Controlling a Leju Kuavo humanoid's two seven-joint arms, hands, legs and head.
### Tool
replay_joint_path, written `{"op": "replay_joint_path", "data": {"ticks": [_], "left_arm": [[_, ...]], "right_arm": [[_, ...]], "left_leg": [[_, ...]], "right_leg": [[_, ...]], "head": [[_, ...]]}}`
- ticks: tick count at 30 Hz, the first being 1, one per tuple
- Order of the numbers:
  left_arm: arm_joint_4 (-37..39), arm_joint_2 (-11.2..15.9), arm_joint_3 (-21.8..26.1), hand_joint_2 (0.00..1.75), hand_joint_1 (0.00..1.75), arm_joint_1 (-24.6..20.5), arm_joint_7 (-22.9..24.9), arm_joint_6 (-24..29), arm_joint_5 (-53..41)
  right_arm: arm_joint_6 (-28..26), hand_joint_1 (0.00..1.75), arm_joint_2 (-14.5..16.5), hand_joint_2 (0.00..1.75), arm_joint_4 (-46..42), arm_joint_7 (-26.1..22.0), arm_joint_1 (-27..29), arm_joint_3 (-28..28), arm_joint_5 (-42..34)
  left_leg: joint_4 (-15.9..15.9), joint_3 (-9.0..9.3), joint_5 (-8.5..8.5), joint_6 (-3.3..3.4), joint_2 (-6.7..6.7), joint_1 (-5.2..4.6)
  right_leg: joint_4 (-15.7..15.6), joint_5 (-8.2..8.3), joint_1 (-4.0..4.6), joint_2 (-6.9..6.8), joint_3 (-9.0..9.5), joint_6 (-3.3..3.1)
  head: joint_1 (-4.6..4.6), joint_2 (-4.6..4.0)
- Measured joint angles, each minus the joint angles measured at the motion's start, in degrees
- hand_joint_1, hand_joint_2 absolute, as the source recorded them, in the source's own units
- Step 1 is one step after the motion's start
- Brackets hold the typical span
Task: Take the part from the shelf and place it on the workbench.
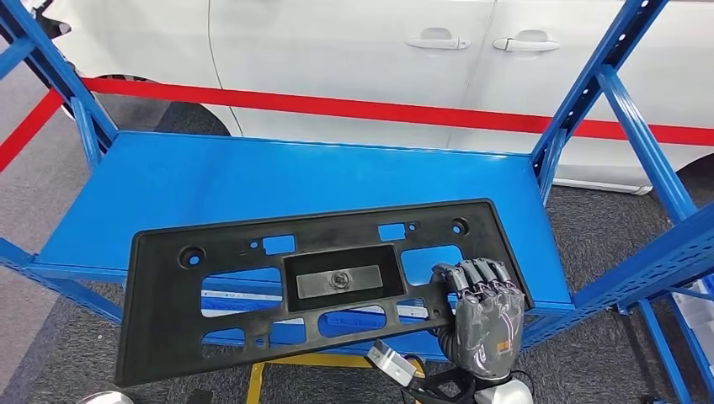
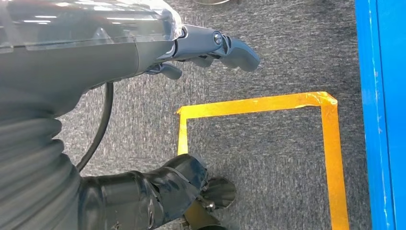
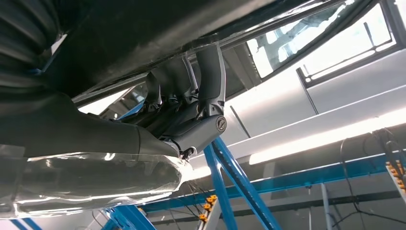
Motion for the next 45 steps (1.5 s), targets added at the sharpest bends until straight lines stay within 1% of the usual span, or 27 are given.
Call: {"op": "replay_joint_path", "data": {"ticks": [2,6,8,10,11,12,13,15,17,19,21,23,25,26,27,28,30,32,33,35,37,39,41,42,43,44,45], "left_arm": [[0.0,-0.1,0.0,1.75,0.0,0.0,0.0,0.0,0.0],[0.0,-0.1,0.0,1.75,0.0,0.0,0.0,0.0,0.0],[0.0,-0.1,0.0,1.75,0.0,0.0,0.0,0.0,0.0],[0.0,-0.1,0.0,1.75,0.0,0.0,0.0,0.1,0.0],[0.0,-0.1,0.0,1.75,0.0,0.0,0.0,0.1,0.0],[0.0,-0.1,0.0,1.75,0.0,0.1,0.0,0.1,0.0],[0.0,-0.1,0.0,1.75,0.0,0.1,0.0,0.1,0.0],[0.0,-0.1,0.0,1.75,0.0,0.0,0.0,0.1,0.0],[0.0,0.0,0.0,1.75,0.0,-0.1,0.0,0.1,-0.1],[0.0,0.1,0.0,1.75,0.0,-0.1,0.0,0.1,-0.1],[0.0,0.1,0.0,1.75,0.0,0.0,0.0,0.1,-0.1],[0.0,0.0,0.0,1.75,0.0,0.0,0.0,0.1,-0.1],[0.0,0.0,0.0,1.75,0.0,-0.1,0.0,0.1,-0.2],[0.0,-0.1,0.0,1.75,0.0,0.0,0.0,0.1,-0.2],[0.0,-0.1,0.0,1.75,0.0,0.0,0.0,0.1,-0.2],[0.0,-0.1,0.0,1.75,0.0,0.0,0.0,0.1,-0.2],[0.0,-0.2,0.0,1.75,0.0,0.0,0.1,0.2,-0.2],[0.0,-0.2,0.0,1.75,0.0,-0.1,0.1,0.2,-0.2],[0.0,-0.2,0.1,1.75,0.0,-0.1,0.1,0.3,-0.2],[0.0,-0.2,0.1,1.75,0.0,-0.1,0.1,0.5,-0.3],[0.0,-0.2,0.1,1.75,0.0,0.0,0.1,0.6,-0.3],[0.0,-0.2,0.1,1.75,0.0,0.0,0.1,0.7,-0.3],[0.0,-0.2,0.1,1.75,0.0,0.0,0.1,0.7,-0.3],[0.0,-0.2,0.1,1.75,0.0,0.0,0.1,0.7,-0.3],[0.0,-0.2,0.1,1.75,0.0,0.1,0.1,0.7,-0.3],[0.0,-0.2,0.1,1.75,0.0,0.1,0.1,0.7,-0.3],[0.0,-0.2,0.1,1.75,0.0,0.1,0.1,0.7,-0.3]], "right_arm": [[0.0,1.75,0.1,1.75,0.0,-0.1,-0.1,0.0,-0.1],[0.0,1.75,0.3,1.75,0.0,-0.1,-0.1,0.0,-0.2],[0.0,1.75,0.6,1.75,0.0,-0.2,-0.1,0.0,-0.3],[0.0,1.75,0.7,1.75,0.0,-0.3,-0.1,0.0,-0.3],[0.0,1.75,0.7,1.75,0.0,-0.4,-0.1,0.0,-0.3],[0.0,1.75,0.7,1.75,0.1,-0.5,-0.1,0.0,-0.3],[0.0,1.75,0.7,1.75,0.1,-0.5,-0.1,0.0,-0.4],[0.0,1.75,0.8,1.75,0.2,-0.6,-0.1,0.0,-0.6],[0.0,1.75,1.0,1.75,0.2,-0.7,-0.2,0.0,-0.7],[0.0,1.75,1.1,1.75,0.2,-0.7,-0.3,0.0,-0.8],[0.0,1.75,1.1,1.75,0.2,-0.7,-0.3,0.0,-0.9],[0.0,1.75,1.1,1.75,0.3,-0.8,-0.4,0.0,-1.1],[0.0,1.75,1.1,1.75,0.4,-0.8,-0.5,0.0,-1.2],[0.0,1.75,1.1,1.75,0.5,-0.8,-0.5,0.0,-1.3],[0.0,1.75,1.1,1.75,0.6,-0.8,-0.5,0.0,-1.3],[0.0,1.75,1.1,1.75,0.7,-0.8,-0.5,0.0,-1.3],[0.0,1.75,1.1,1.75,0.8,-0.8,-0.6,0.0,-1.3],[0.0,1.75,1.1,1.75,0.9,-0.8,-0.8,0.0,-1.4],[0.0,1.75,1.2,1.75,0.9,-0.8,-0.8,0.0,-1.5],[0.0,1.75,1.4,1.75,0.9,-0.8,-0.9,0.0,-2.0],[0.0,1.75,1.7,1.75,0.9,-0.8,-0.9,0.0,-2.5],[0.0,1.75,2.1,1.75,0.9,-0.8,-0.9,0.0,-2.9],[0.0,1.75,2.3,1.75,0.9,-0.8,-0.9,0.0,-3.3],[0.0,1.75,2.3,1.75,0.9,-0.8,-0.9,0.0,-3.5],[0.0,1.75,2.4,1.75,0.9,-0.8,-0.9,0.0,-3.6],[0.0,1.75,2.4,1.75,0.9,-0.9,-0.9,0.0,-3.7],[0.0,1.75,2.5,1.75,0.9,-1.0,-0.9,0.0,-3.7]], "left_leg": [[0.4,-0.31,-0.05,-0.54,-0.06,-0.19],[0.9,-0.88,-0.25,-1.81,-0.09,-0.22],[4.5,-2.38,-3.09,-2.37,-0.09,-0.03],[11.6,-5.14,-7.17,-2.79,-0.08,0.1],[14.5,-6.17,-8.34,-2.89,-0.08,0.14],[15.7,-6.4,-8.49,-2.88,-0.08,0.14],[14.7,-5.54,-7.56,-2.73,-0.08,0.12],[7.6,-1.4,-4.25,-1.95,-0.09,-0.08],[1.3,1.84,-2.44,-1.15,-0.1,-0.45],[-0.2,2.33,-2.19,-0.83,-0.14,-0.77],[-0.9,2.31,-1.41,-0.39,-0.08,-0.5],[-1.6,2.19,-0.57,0.23,0.12,-0.09],[-1.6,1.67,-0.21,0.51,0.27,-0.1],[-1.5,1.37,-0.11,0.5,0.31,-0.09],[-1.3,1.1,-0.04,0.44,0.34,-0.07],[-1.1,0.85,-0.01,0.39,0.35,-0.02],[-0.3,0.4,-0.12,0.1,0.3,0.1],[0.5,-0.18,-0.27,-0.52,0.24,-0.03],[0.8,-0.44,-0.24,-0.88,0.22,-0.12],[0.8,-0.71,0.08,-1.58,0.21,-0.12],[1.7,-1.15,-0.89,-2.16,0.18,0.09],[6.3,-2.98,-4.46,-2.65,0.15,0.24],[13.5,-5.59,-8.4,-2.99,0.16,0.27],[15.6,-6.15,-9.21,-3.04,0.16,0.28],[15.7,-5.68,-8.94,-2.96,0.16,0.27],[13.4,-4.05,-7.7,-2.77,0.16,0.25],[9.4,-1.54,-5.95,-2.46,0.14,0.2]], "right_leg": [[-5.0,1.41,0.2,0.03,2.37,-0.43],[-5.9,2.11,0.28,0.11,2.01,-1.65],[-6.2,2.57,0.12,-0.02,1.76,-2.38],[-6.1,2.84,0.23,-0.12,1.31,-2.77],[-6.1,2.94,0.31,-0.15,1.08,-2.86],[-6.0,3.02,0.39,-0.15,0.88,-2.9],[-5.9,3.08,0.48,-0.13,0.73,-2.89],[-5.8,3.17,0.64,-0.09,0.66,-2.8],[-5.6,3.35,0.79,-0.12,0.47,-2.42],[-5.6,3.71,0.71,-0.16,0.19,-1.78],[-5.6,3.65,0.64,-0.12,0.04,-1.09],[-2.8,1.29,0.62,-0.05,-1.13,-0.49],[4.0,-2.82,0.35,-0.03,-3.85,0.03],[7.2,-4.22,0.19,-0.03,-5.06,0.29],[8.8,-4.57,0.04,-0.04,-5.5,0.51],[8.3,-3.83,-0.12,-0.06,-4.89,0.68],[1.8,-0.68,-0.44,-0.08,-1.14,0.81],[-3.9,1.16,-0.33,-0.04,1.79,0.46],[-5.0,1.27,-0.17,0.0,2.12,0.16],[-5.1,1.62,0.02,0.06,1.8,-0.66],[-5.5,2.22,-0.1,-0.03,1.6,-1.64],[-5.8,2.82,-0.21,-0.19,1.15,-2.47],[-5.7,3.32,-0.07,-0.26,0.38,-2.8],[-5.7,3.57,0.03,-0.27,0.0,-2.84],[-5.6,3.82,0.12,-0.26,-0.36,-2.81],[-5.5,4.02,0.18,-0.23,-0.63,-2.74],[-5.4,4.21,0.23,-0.2,-0.83,-2.64]], "head": [[-0.01,0.0],[-0.03,0.0],[-0.03,0.0],[-0.03,0.0],[-0.03,0.0],[-0.04,0.0],[-0.04,0.0],[-0.03,0.0],[-0.03,0.0],[-0.03,-0.01],[-0.02,-0.01],[0.01,0.01],[0.01,0.0],[0.01,0.0],[0.0,-0.01],[0.01,-0.01],[0.01,-0.01],[-0.01,-0.01],[-0.01,-0.01],[-0.03,0.0],[-0.02,0.0],[-0.03,0.0],[-0.03,0.0],[-0.04,-0.01],[-0.04,-0.01],[-0.04,-0.01],[-0.04,-0.01]]}}
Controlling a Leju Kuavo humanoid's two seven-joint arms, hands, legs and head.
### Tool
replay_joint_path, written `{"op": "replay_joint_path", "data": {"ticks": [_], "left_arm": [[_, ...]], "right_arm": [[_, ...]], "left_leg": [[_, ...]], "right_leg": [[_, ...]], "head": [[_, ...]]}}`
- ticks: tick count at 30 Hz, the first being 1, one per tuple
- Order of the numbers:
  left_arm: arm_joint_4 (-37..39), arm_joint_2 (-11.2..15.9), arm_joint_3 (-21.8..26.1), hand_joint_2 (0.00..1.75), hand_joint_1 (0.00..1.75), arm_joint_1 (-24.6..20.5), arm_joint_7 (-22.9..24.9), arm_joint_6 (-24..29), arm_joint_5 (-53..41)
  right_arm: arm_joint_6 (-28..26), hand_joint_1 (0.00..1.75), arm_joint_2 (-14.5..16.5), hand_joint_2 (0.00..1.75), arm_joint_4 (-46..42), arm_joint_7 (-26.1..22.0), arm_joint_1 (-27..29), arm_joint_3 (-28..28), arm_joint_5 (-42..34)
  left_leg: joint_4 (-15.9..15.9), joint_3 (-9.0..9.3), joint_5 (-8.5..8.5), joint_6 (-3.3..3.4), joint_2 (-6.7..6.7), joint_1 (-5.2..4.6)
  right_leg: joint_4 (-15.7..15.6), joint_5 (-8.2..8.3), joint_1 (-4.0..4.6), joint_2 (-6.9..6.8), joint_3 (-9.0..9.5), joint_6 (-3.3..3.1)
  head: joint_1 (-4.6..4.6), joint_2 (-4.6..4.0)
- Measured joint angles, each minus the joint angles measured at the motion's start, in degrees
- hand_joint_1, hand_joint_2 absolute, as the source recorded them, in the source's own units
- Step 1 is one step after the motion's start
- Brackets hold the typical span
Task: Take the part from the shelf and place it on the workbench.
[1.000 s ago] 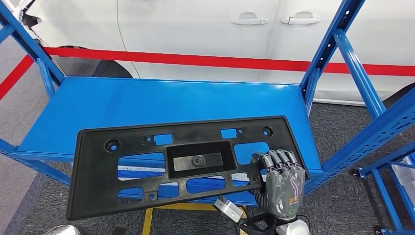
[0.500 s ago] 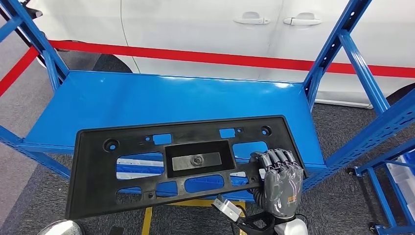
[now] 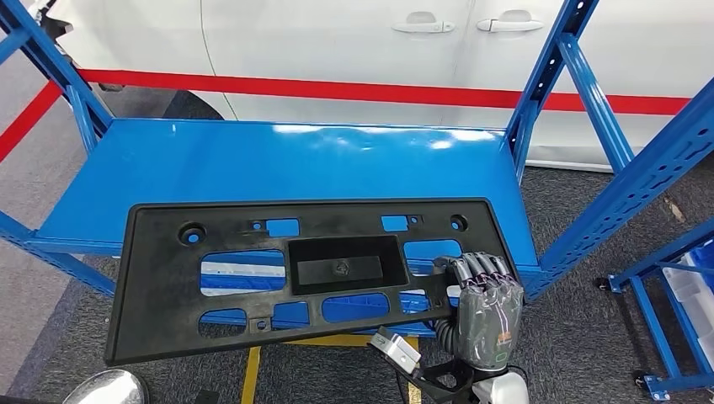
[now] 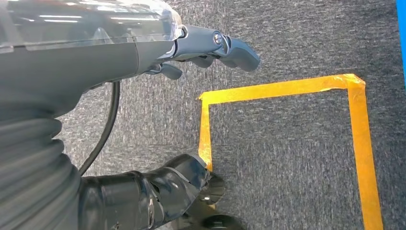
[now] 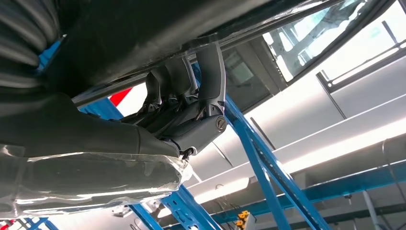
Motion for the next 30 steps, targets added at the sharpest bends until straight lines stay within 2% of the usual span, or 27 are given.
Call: {"op": "replay_joint_path", "data": {"ticks": [2,3,6,7,8,9,11,12,13,14,16,17,18,20,22,23,24,26,27,28,29,30], "left_arm": [[0.0,0.0,0.0,1.75,0.0,-0.1,0.0,0.0,0.0],[0.0,0.0,0.0,1.75,0.0,-0.1,0.0,0.0,0.0],[0.0,0.0,0.0,1.75,0.0,0.0,0.0,0.0,0.1],[0.0,0.0,0.0,1.75,0.0,0.0,0.0,0.0,0.1],[0.0,0.0,0.0,1.75,0.0,0.0,-0.1,0.0,0.1],[0.0,0.0,0.1,1.75,0.0,0.0,-0.1,0.0,0.1],[0.0,0.0,0.2,1.75,0.0,0.0,-0.1,0.0,0.1],[0.0,0.0,0.2,1.75,0.0,0.0,-0.1,0.0,0.1],[0.0,0.0,0.3,1.75,0.0,0.1,-0.1,0.0,0.1],[0.0,0.0,0.3,1.75,0.0,0.1,-0.1,0.0,0.1],[0.0,-0.1,0.3,1.75,0.0,0.1,-0.1,0.0,0.1],[0.0,-0.1,0.4,1.75,0.0,0.0,-0.1,0.0,0.1],[0.0,-0.1,0.4,1.75,0.0,0.0,-0.1,0.0,0.1],[0.0,-0.1,0.4,1.75,0.0,0.0,-0.1,0.0,0.2],[0.0,-0.1,0.4,1.75,0.0,0.1,-0.1,0.0,0.1],[0.0,-0.1,0.4,1.75,0.0,0.1,-0.1,0.0,0.1],[0.0,-0.1,0.4,1.75,0.0,0.0,-0.1,0.0,0.1],[0.0,-0.1,0.4,1.75,0.0,0.1,-0.1,0.0,0.1],[0.0,-0.1,0.5,1.75,0.0,0.1,-0.1,0.0,0.1],[0.0,-0.1,0.5,1.75,0.0,0.1,-0.1,0.0,0.2],[0.0,-0.1,0.5,1.75,0.0,0.2,-0.1,0.0,0.2],[0.0,-0.1,0.5,1.75,0.0,0.2,-0.1,0.0,0.2]], "right_arm": [[0.0,1.75,0.2,1.75,-0.1,-0.2,0.0,0.0,-0.1],[0.0,1.75,0.3,1.75,-0.1,-0.3,0.0,0.0,-0.2],[0.0,1.75,0.5,1.75,-0.2,-0.5,0.1,-0.1,-0.8],[0.0,1.75,0.5,1.75,-0.2,-0.6,0.1,-0.1,-1.0],[0.0,1.75,0.5,1.75,-0.3,-0.7,0.1,-0.2,-1.1],[0.0,1.75,0.5,1.75,-0.3,-0.8,0.2,-0.3,-1.3],[0.0,1.75,0.6,1.75,-0.3,-1.0,0.3,-0.5,-1.4],[0.0,1.75,0.6,1.75,-0.3,-1.1,0.4,-0.6,-1.6],[0.0,1.75,0.6,1.75,-0.3,-1.3,0.5,-0.7,-1.7],[0.0,1.75,0.6,1.75,-0.3,-1.4,0.5,-0.8,-1.8],[0.0,1.75,0.7,1.75,-0.3,-1.7,0.5,-1.0,-2.0],[0.0,1.75,0.8,1.75,-0.3,-1.9,0.5,-1.0,-2.1],[0.0,1.75,0.8,1.75,-0.4,-2.1,0.5,-1.1,-2.1],[0.0,1.75,0.9,1.75,-0.4,-2.4,0.6,-1.1,-2.4],[0.0,1.75,1.1,1.75,-0.5,-2.7,0.6,-1.1,-2.7],[0.0,1.75,1.2,1.75,-0.5,-2.8,0.6,-1.1,-2.8],[0.0,1.75,1.4,1.75,-0.5,-2.9,0.6,-1.1,-3.0],[0.0,1.75,1.6,1.75,-0.5,-3.0,0.6,-1.1,-3.2],[0.0,1.75,1.7,1.75,-0.5,-3.1,0.6,-1.1,-3.3],[0.0,1.75,1.7,1.75,-0.5,-3.1,0.6,-1.1,-3.3],[0.0,1.75,1.7,1.75,-0.5,-3.2,0.6,-1.1,-3.4],[0.0,1.75,1.7,1.75,-0.5,-3.2,0.6,-1.1,-3.5]], "left_leg": [[-7.5,4.22,2.18,0.62,-0.04,-0.3],[-9.5,5.12,2.59,0.85,-0.06,-0.49],[-10.4,4.93,3.46,1.5,0.02,-0.61],[-10.7,4.85,3.96,1.85,0.12,-0.47],[-11.0,4.66,4.5,2.24,0.24,-0.31],[-11.1,4.36,4.95,2.55,0.37,-0.19],[-10.9,3.36,5.51,2.87,0.45,-0.26],[-10.8,2.88,5.73,2.85,0.47,-0.28],[-10.6,2.45,5.88,2.81,0.48,-0.29],[-10.3,2.1,5.99,2.76,0.47,-0.28],[-9.7,1.54,6.05,2.56,0.42,-0.31],[-9.4,1.25,6.07,2.36,0.39,-0.41],[-9.1,1.0,6.15,2.07,0.38,-0.5],[-8.9,0.65,6.48,1.37,0.37,-0.63],[-8.5,0.3,6.05,0.7,0.32,-0.52],[-7.4,-0.2,4.94,0.37,0.28,-0.44],[-5.1,-1.09,3.14,0.06,0.24,-0.32],[1.9,-3.66,-1.13,-0.49,0.23,-0.12],[5.0,-4.61,-2.49,-0.69,0.23,-0.05],[6.3,-4.72,-2.82,-0.8,0.23,0.0],[5.3,-3.71,-2.08,-0.8,0.23,0.02],[2.3,-1.65,-0.53,-0.71,0.23,0.03]], "right_leg": [[0.0,0.41,0.11,0.04,-0.24,0.44],[0.0,0.65,0.12,0.02,-0.33,0.76],[-0.3,1.31,0.03,-0.01,-0.47,1.87],[0.1,0.83,0.02,0.03,-0.67,2.17],[1.4,-0.5,0.02,0.08,-1.24,2.4],[4.0,-2.62,-0.03,0.12,-2.23,2.57],[11.2,-7.2,-0.09,0.18,-4.78,2.84],[14.0,-8.4,-0.1,0.17,-5.5,2.94],[14.8,-8.52,-0.11,0.16,-5.29,3.0],[13.4,-7.59,-0.13,0.15,-3.92,2.97],[5.9,-4.77,-0.11,0.15,0.93,2.68],[2.6,-3.78,0.0,0.17,2.79,2.44],[0.5,-3.32,0.13,0.19,3.81,2.19],[-0.2,-3.03,0.37,0.25,3.69,1.66],[-0.5,-2.42,0.16,0.18,3.44,0.8],[-0.7,-2.09,0.02,0.1,3.28,0.33],[-0.9,-1.76,-0.08,0.01,3.06,-0.05],[-0.9,-1.25,-0.03,-0.09,2.33,-0.36],[-0.8,-0.97,-0.01,-0.11,1.9,-0.37],[-0.7,-0.71,0.0,-0.11,1.48,-0.33],[-0.6,-0.46,0.0,-0.09,1.11,-0.24],[-0.6,-0.25,-0.01,-0.05,0.82,-0.12]], "head": [[0.01,0.01],[0.01,0.01],[0.02,0.01],[0.03,0.01],[0.04,0.02],[0.05,0.02],[0.05,0.01],[0.05,0.01],[0.05,0.01],[0.06,0.01],[0.06,0.02],[0.05,0.02],[0.04,0.02],[0.03,0.02],[0.04,0.01],[0.03,0.01],[0.03,0.01],[0.03,0.01],[0.03,0.01],[0.02,0.01],[0.02,0.02],[0.01,0.02]]}}
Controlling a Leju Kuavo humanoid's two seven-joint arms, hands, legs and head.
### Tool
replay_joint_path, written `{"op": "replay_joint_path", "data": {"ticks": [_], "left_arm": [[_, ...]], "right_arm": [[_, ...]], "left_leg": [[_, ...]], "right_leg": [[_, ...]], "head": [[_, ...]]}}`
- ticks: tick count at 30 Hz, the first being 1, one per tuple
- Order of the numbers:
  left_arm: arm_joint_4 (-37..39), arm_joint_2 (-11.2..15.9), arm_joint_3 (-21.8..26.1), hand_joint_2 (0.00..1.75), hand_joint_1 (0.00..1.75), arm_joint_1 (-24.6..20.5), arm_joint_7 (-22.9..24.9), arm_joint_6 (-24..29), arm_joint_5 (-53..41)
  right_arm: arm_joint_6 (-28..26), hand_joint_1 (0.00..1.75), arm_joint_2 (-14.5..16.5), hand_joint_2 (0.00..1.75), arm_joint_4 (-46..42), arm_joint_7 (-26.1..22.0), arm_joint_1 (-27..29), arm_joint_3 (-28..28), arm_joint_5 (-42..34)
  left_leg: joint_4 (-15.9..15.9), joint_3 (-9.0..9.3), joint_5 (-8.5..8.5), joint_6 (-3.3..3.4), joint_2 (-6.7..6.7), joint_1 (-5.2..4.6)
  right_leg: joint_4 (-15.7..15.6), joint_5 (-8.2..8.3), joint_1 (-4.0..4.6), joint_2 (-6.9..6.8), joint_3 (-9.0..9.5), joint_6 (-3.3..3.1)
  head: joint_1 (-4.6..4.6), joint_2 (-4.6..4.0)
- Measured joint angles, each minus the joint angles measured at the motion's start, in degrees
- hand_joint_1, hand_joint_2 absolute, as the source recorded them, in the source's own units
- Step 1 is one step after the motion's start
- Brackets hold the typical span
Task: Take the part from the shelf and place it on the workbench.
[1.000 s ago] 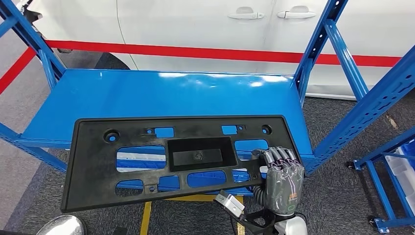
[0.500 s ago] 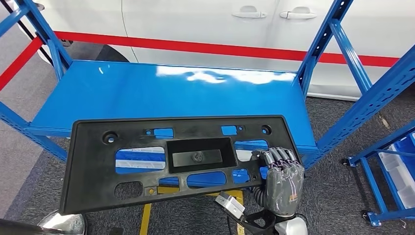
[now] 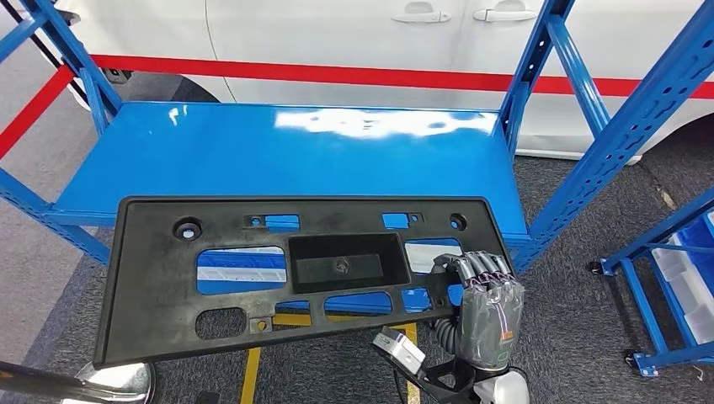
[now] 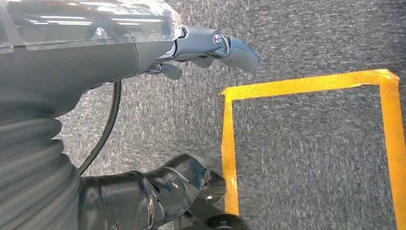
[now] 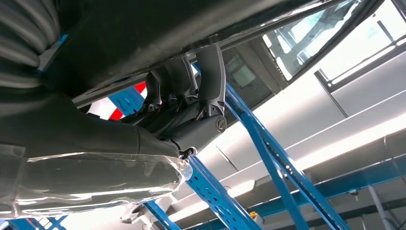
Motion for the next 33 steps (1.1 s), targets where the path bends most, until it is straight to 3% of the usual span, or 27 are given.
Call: {"op": "replay_joint_path", "data": {"ticks": [2,3,7,9,11,13,14,15,18,19,22,23,24,26,28,29,30,33], "left_arm": [[0.0,0.0,0.0,1.75,0.0,-0.1,0.0,0.0,0.0],[0.0,0.0,0.0,1.75,0.0,-0.1,0.0,0.0,0.0],[0.0,0.0,0.3,1.75,0.0,0.0,0.1,0.1,0.0],[0.0,0.0,0.5,1.75,0.0,-0.1,0.1,0.1,0.0],[0.0,-0.1,0.7,1.75,0.0,-0.1,0.1,0.2,0.0],[0.0,-0.1,0.8,1.75,0.0,-0.1,0.1,0.2,0.0],[0.0,-0.1,0.9,1.75,0.0,-0.1,0.1,0.3,0.0],[0.0,-0.1,0.9,1.75,0.0,-0.1,0.1,0.3,0.0],[0.0,-0.1,0.9,1.75,0.0,-0.1,0.1,0.3,0.0],[0.0,-0.1,0.9,1.75,0.0,-0.1,0.1,0.3,0.0],[0.0,-0.1,1.0,1.75,0.0,-0.1,0.1,0.4,0.0],[0.0,-0.1,1.0,1.75,0.0,-0.1,0.1,0.4,0.0],[0.0,-0.1,1.0,1.75,0.0,-0.1,0.1,0.4,0.0],[0.0,-0.1,1.0,1.75,0.0,-0.1,0.1,0.5,0.0],[0.0,-0.1,1.0,1.75,0.0,-0.1,0.1,0.5,0.0],[0.0,-0.1,1.0,1.75,0.0,-0.1,0.1,0.5,0.0],[0.0,-0.1,1.0,1.75,0.0,-0.1,0.1,0.5,-0.1],[0.0,-0.1,1.0,1.75,0.0,-0.3,0.1,0.5,-0.1]], "right_arm": [[0.0,1.75,0.1,1.75,0.0,0.0,0.0,0.0,-0.1],[0.0,1.75,0.2,1.75,0.0,0.0,0.0,0.0,-0.2],[0.0,1.75,0.4,1.75,0.0,-0.2,0.0,0.0,-0.3],[0.0,1.75,0.4,1.75,0.0,-0.3,0.0,-0.1,-0.3],[0.0,1.75,0.4,1.75,0.0,-0.3,0.0,-0.1,-0.4],[0.0,1.75,0.4,1.75,0.1,-0.5,0.1,-0.1,-0.4],[0.0,1.75,0.4,1.75,0.1,-0.5,0.1,-0.1,-0.5],[0.0,1.75,0.4,1.75,0.2,-0.6,0.1,-0.2,-0.6],[0.0,1.75,0.5,1.75,0.2,-0.8,0.0,-0.3,-0.8],[0.0,1.75,0.5,1.75,0.2,-0.9,0.0,-0.4,-0.9],[0.0,1.75,0.5,1.75,0.2,-1.1,0.0,-0.5,-1.3],[0.0,1.75,0.5,1.75,0.2,-1.2,0.0,-0.6,-1.4],[0.0,1.75,0.6,1.75,0.2,-1.4,0.0,-0.6,-1.5],[0.0,1.75,0.7,1.75,0.2,-1.7,-0.1,-0.6,-1.7],[0.0,1.75,0.8,1.75,0.2,-1.8,0.0,-0.6,-1.8],[0.0,1.75,0.8,1.75,0.2,-1.9,0.0,-0.7,-1.9],[0.0,1.75,0.8,1.75,0.2,-2.0,0.0,-0.7,-2.0],[0.0,1.75,0.8,1.75,0.2,-2.2,0.0,-0.7,-2.4]], "left_leg": [[-8.2,4.76,2.67,0.43,-0.08,-0.12],[-10.9,6.21,3.35,0.7,-0.15,-0.24],[-12.7,6.43,4.46,1.96,-0.2,-0.44],[-13.2,5.89,5.46,2.85,0.06,-0.21],[-13.2,4.95,6.21,3.39,0.21,-0.25],[-12.8,3.8,6.74,3.45,0.26,-0.36],[-12.5,3.24,6.93,3.4,0.27,-0.39],[-12.2,2.72,7.07,3.34,0.24,-0.39],[-11.2,1.68,7.39,2.88,0.16,-0.53],[-11.0,1.46,7.57,2.58,0.16,-0.58],[-10.9,1.04,8.09,1.52,0.09,-0.56],[-10.5,0.77,7.56,1.17,-0.01,-0.55],[-9.1,0.2,6.21,0.85,-0.11,-0.52],[-3.2,-1.8,1.59,0.24,-0.24,-0.32],[3.0,-3.31,-2.04,-0.17,-0.24,-0.11],[3.8,-2.84,-2.37,-0.25,-0.24,-0.06],[2.1,-1.17,-1.64,-0.22,-0.23,-0.05],[-9.9,6.8,1.88,0.47,-0.28,-0.22]], "right_leg": [[0.2,0.36,0.07,0.05,-0.36,0.42],[0.2,0.58,0.14,0.05,-0.5,0.75],[0.0,1.35,0.17,0.07,-0.86,2.18],[2.7,-1.25,0.15,0.18,-2.02,2.64],[9.3,-6.05,0.0,0.2,-4.42,2.85],[14.8,-8.72,-0.05,0.2,-5.83,2.94],[14.9,-8.5,-0.05,0.19,-5.19,2.91],[12.9,-7.4,-0.04,0.19,-3.45,2.79],[2.2,-3.95,0.2,0.21,3.25,2.06],[0.5,-3.63,0.36,0.23,4.02,1.85],[0.0,-2.87,0.45,0.2,3.55,1.14],[-0.2,-2.43,0.29,0.14,3.36,0.75],[-0.5,-1.94,0.11,0.06,3.06,0.33],[-0.6,-1.03,0.0,-0.04,2.08,-0.24],[-0.5,-0.2,0.06,-0.09,0.78,-0.34],[-0.4,0.22,0.08,-0.08,0.15,-0.28],[-0.3,0.6,0.09,-0.06,-0.42,-0.19],[-0.1,1.62,0.16,0.02,-1.5,0.41]], "head": [[0.01,-0.01],[0.01,-0.01],[0.02,-0.01],[0.08,0.0],[0.13,0.0],[0.12,0.0],[0.12,0.0],[0.12,0.0],[0.11,-0.01],[0.1,-0.01],[0.12,-0.01],[0.1,-0.01],[0.07,-0.01],[0.02,-0.01],[0.02,-0.01],[0.02,-0.01],[0.02,-0.01],[0.03,-0.01]]}}
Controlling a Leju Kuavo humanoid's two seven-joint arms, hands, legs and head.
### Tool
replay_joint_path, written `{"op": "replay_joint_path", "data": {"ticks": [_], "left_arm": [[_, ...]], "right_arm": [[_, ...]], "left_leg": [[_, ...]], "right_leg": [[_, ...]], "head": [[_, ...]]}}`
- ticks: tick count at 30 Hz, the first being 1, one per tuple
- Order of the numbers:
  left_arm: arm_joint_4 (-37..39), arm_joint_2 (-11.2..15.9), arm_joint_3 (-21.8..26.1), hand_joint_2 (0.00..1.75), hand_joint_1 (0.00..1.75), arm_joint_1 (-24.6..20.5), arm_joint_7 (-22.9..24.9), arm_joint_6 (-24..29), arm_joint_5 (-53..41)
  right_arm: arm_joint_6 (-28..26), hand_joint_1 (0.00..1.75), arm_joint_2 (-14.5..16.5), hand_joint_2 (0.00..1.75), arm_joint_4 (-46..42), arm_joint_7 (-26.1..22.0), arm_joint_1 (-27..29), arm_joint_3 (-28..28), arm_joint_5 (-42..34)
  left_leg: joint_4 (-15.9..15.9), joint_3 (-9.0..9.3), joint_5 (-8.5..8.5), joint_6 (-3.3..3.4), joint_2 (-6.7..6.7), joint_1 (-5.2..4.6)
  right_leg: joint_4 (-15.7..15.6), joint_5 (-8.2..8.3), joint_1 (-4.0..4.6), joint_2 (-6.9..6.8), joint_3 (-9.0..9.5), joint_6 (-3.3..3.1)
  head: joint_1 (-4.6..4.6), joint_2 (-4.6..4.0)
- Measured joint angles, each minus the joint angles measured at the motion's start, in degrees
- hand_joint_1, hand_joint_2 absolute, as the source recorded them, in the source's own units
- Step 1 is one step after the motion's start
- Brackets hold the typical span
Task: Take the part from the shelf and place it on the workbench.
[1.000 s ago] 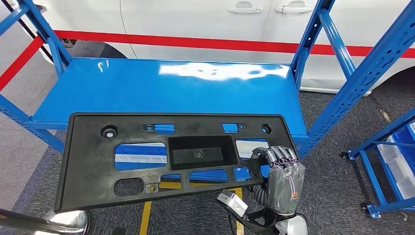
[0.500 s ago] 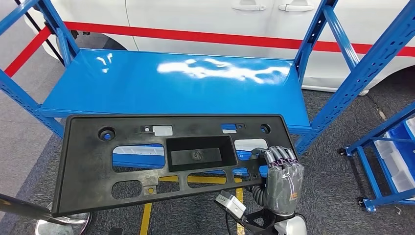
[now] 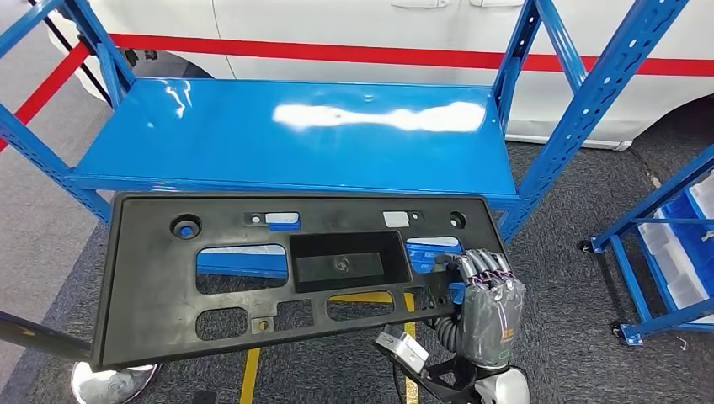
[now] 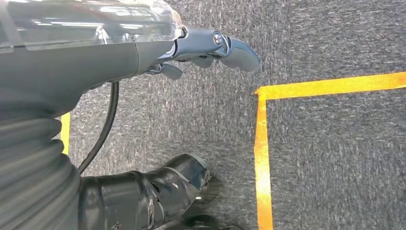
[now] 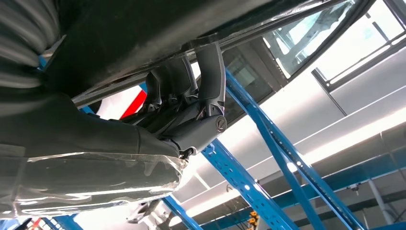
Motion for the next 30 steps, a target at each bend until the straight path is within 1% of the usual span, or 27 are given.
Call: {"op": "replay_joint_path", "data": {"ticks": [1,2,3,4,5,6,7,9,10,11,12,13,15,16,17,18,20,21,22,23,24,25,26,27,28,29,30], "left_arm": [[0.0,0.0,0.0,1.75,0.0,-0.1,0.0,0.0,0.0],[0.0,0.0,0.0,1.75,0.0,-0.1,0.0,0.0,0.0],[0.0,0.0,0.0,1.75,0.0,0.0,0.0,0.0,0.0],[0.0,0.0,0.0,1.75,0.0,0.0,0.0,0.0,0.0],[0.0,0.0,0.0,1.75,0.0,0.0,0.0,0.0,0.0],[0.0,0.0,0.0,1.75,0.0,0.0,0.0,0.0,0.0],[0.0,0.0,0.0,1.75,0.0,0.0,0.0,0.0,-0.1],[0.0,0.0,0.0,1.75,0.0,-0.1,-0.1,0.0,-0.1],[0.0,0.0,0.0,1.75,0.0,-0.1,-0.1,0.0,-0.1],[0.0,0.0,0.0,1.75,0.0,0.0,-0.1,0.0,-0.1],[0.0,0.0,0.0,1.75,0.0,0.0,-0.1,0.0,-0.1],[0.0,0.0,0.0,1.75,0.0,0.0,-0.1,0.0,-0.1],[0.0,0.0,0.0,1.75,0.0,0.0,-0.1,0.0,-0.2],[0.0,-0.1,0.0,1.75,0.0,0.0,-0.1,0.0,-0.2],[0.0,-0.1,0.0,1.75,0.0,0.0,-0.1,0.0,-0.2],[0.0,-0.1,0.0,1.75,0.0,0.0,-0.1,0.0,-0.2],[0.0,-0.1,0.0,1.75,0.0,0.0,-0.1,0.0,-0.2],[0.0,-0.1,0.0,1.75,0.0,0.0,-0.1,0.0,-0.1],[0.0,-0.1,0.0,1.75,0.0,0.1,-0.1,0.0,-0.1],[0.0,-0.1,0.0,1.75,0.0,0.1,-0.1,0.0,-0.1],[0.0,0.0,0.0,1.75,0.0,0.1,-0.1,0.0,-0.1],[0.0,0.0,0.0,1.75,0.0,0.1,-0.1,0.0,-0.1],[0.0,0.0,0.0,1.75,0.0,0.1,-0.1,0.0,-0.1],[0.0,0.0,0.0,1.75,0.0,0.1,-0.1,0.0,-0.1],[0.0,0.0,0.0,1.75,0.0,0.1,-0.1,0.0,0.0],[0.0,0.0,0.0,1.75,0.0,0.1,-0.1,0.0,0.0],[0.0,0.0,0.0,1.75,0.0,0.0,-0.1,0.0,0.0]], "right_arm": [[0.0,1.75,0.0,1.75,0.0,-0.1,0.0,0.0,-0.1],[0.0,1.75,0.1,1.75,0.0,-0.2,0.0,0.0,-0.2],[0.0,1.75,0.1,1.75,0.0,-0.3,0.0,0.0,-0.4],[0.0,1.75,0.1,1.75,0.0,-0.4,0.0,0.0,-0.6],[0.0,1.75,0.1,1.75,0.0,-0.5,0.0,0.0,-1.0],[0.0,1.75,0.1,1.75,0.0,-0.6,0.0,0.0,-1.4],[0.0,1.75,0.1,1.75,0.0,-0.7,0.0,0.0,-1.7],[0.0,1.75,0.1,1.75,0.0,-0.8,0.0,0.0,-2.1],[0.0,1.75,0.1,1.75,0.1,-0.8,0.0,0.0,-2.2],[0.0,1.75,0.1,1.75,0.1,-0.9,0.0,0.0,-2.2],[0.0,1.75,0.0,1.75,0.2,-0.9,0.0,0.0,-2.3],[0.0,1.75,0.0,1.75,0.2,-0.9,0.0,0.0,-2.3],[0.0,1.75,0.0,1.75,0.2,-0.9,0.0,0.0,-2.3],[0.0,1.75,0.0,1.75,0.2,-0.9,0.0,0.0,-2.3],[0.0,1.75,0.0,1.75,0.2,-0.9,0.0,0.0,-2.3],[0.0,1.75,0.0,1.75,0.1,-0.9,0.0,0.0,-2.3],[0.0,1.75,0.0,1.75,0.1,-0.9,-0.1,0.0,-2.4],[0.0,1.75,0.0,1.75,0.1,-1.0,-0.1,0.0,-2.5],[0.0,1.75,0.0,1.75,0.1,-1.1,-0.1,0.0,-2.7],[0.0,1.75,0.0,1.75,0.1,-1.2,-0.2,0.0,-3.0],[0.0,1.75,0.0,1.75,0.1,-1.3,-0.2,0.0,-3.2],[0.0,1.75,0.0,1.75,0.1,-1.4,-0.2,0.0,-3.3],[0.0,1.75,0.0,1.75,0.1,-1.4,-0.1,0.0,-3.4],[0.0,1.75,0.0,1.75,0.2,-1.4,-0.1,0.0,-3.5],[0.0,1.75,0.0,1.75,0.2,-1.4,-0.1,0.0,-3.7],[0.0,1.75,0.0,1.75,0.2,-1.5,-0.1,0.0,-4.1],[0.0,1.75,0.0,1.75,0.2,-1.5,-0.1,0.0,-4.6]], "left_leg": [[-2.5,1.34,0.51,0.31,-0.03,-0.16],[-3.4,1.66,0.62,0.61,-0.06,-0.33],[-3.4,1.46,1.02,0.91,-0.06,-0.49],[-3.6,1.35,1.46,1.3,-0.03,-0.35],[-3.8,1.21,2.01,1.74,0.1,-0.24],[-4.0,0.95,2.63,2.24,0.24,-0.1],[-4.2,0.53,3.22,2.63,0.38,0.04],[-3.7,-0.86,4.0,3.02,0.53,-0.08],[-3.4,-1.65,4.3,3.01,0.56,-0.11],[-3.0,-2.46,4.56,2.96,0.58,-0.13],[-2.5,-3.24,4.77,2.88,0.59,-0.12],[-2.1,-3.94,4.93,2.76,0.58,-0.11],[-1.3,-5.0,5.22,2.39,0.54,-0.1],[-1.0,-5.29,5.39,2.11,0.52,-0.13],[-0.9,-5.45,5.61,1.77,0.51,-0.16],[-1.0,-5.54,5.92,1.38,0.5,-0.19],[-1.0,-5.7,6.21,0.66,0.44,-0.16],[-0.4,-6.06,5.48,0.32,0.38,-0.11],[1.2,-6.69,3.84,0.0,0.33,-0.04],[3.9,-7.65,1.45,-0.29,0.29,0.07],[7.4,-8.8,-1.14,-0.55,0.28,0.11],[11.1,-9.81,-3.18,-0.76,0.28,0.15],[13.7,-10.29,-4.15,-0.86,0.28,0.17],[14.6,-9.89,-3.93,-0.86,0.28,0.16],[13.3,-8.41,-2.72,-0.74,0.27,0.15],[9.9,-5.83,-1.1,-0.45,0.25,0.11],[5.3,-2.8,-0.06,-0.04,0.23,0.0]], "right_leg": [[0.0,0.33,0.04,-0.02,-0.17,0.32],[0.0,0.66,0.05,-0.05,-0.26,0.67],[-0.1,1.03,0.05,-0.07,-0.28,1.04],[-0.2,1.26,0.04,-0.06,-0.34,1.42],[0.1,0.85,0.03,0.01,-0.5,1.76],[1.1,-0.42,0.04,0.1,-0.93,2.01],[3.2,-2.55,0.03,0.17,-1.69,2.19],[10.2,-7.65,-0.08,0.22,-3.82,2.37],[13.5,-9.21,-0.13,0.22,-4.58,2.46],[15.2,-9.63,-0.18,0.21,-4.57,2.53],[14.8,-8.97,-0.23,0.19,-3.49,2.56],[12.2,-7.57,-0.27,0.18,-1.27,2.52],[4.5,-5.96,-0.21,0.17,3.8,2.18],[1.9,-5.66,-0.06,0.19,5.33,1.94],[0.7,-5.78,0.11,0.21,5.9,1.71],[0.6,-5.54,0.3,0.25,5.83,1.45],[0.2,-4.81,0.19,0.22,5.41,0.69],[0.0,-4.35,0.05,0.18,5.12,0.18],[-0.2,-3.85,-0.11,0.12,4.74,-0.26],[-0.2,-3.37,-0.17,0.05,4.26,-0.57],[-0.2,-2.93,-0.15,0.03,3.66,-0.75],[-0.1,-2.48,-0.12,0.01,3.03,-0.81],[-0.1,-2.05,-0.08,-0.01,2.39,-0.81],[0.0,-1.64,-0.05,-0.01,1.75,-0.77],[0.1,-1.24,0.0,0.0,1.14,-0.71],[0.2,-0.86,0.05,0.03,0.61,-0.61],[0.3,-0.49,0.15,0.06,0.19,-0.45]], "head": [[0.0,0.0],[0.0,0.0],[0.01,0.0],[0.02,0.0],[0.03,0.0],[0.04,0.0],[0.07,0.0],[0.07,0.0],[0.06,0.0],[0.05,0.01],[0.06,0.01],[0.05,0.0],[0.04,0.01],[0.04,0.01],[0.03,0.01],[0.03,0.01],[0.04,0.0],[0.03,0.0],[0.02,0.0],[0.02,-0.01],[0.01,0.0],[0.01,0.0],[0.02,0.0],[0.02,0.0],[0.01,0.0],[0.01,0.0],[0.01,-0.01]]}}
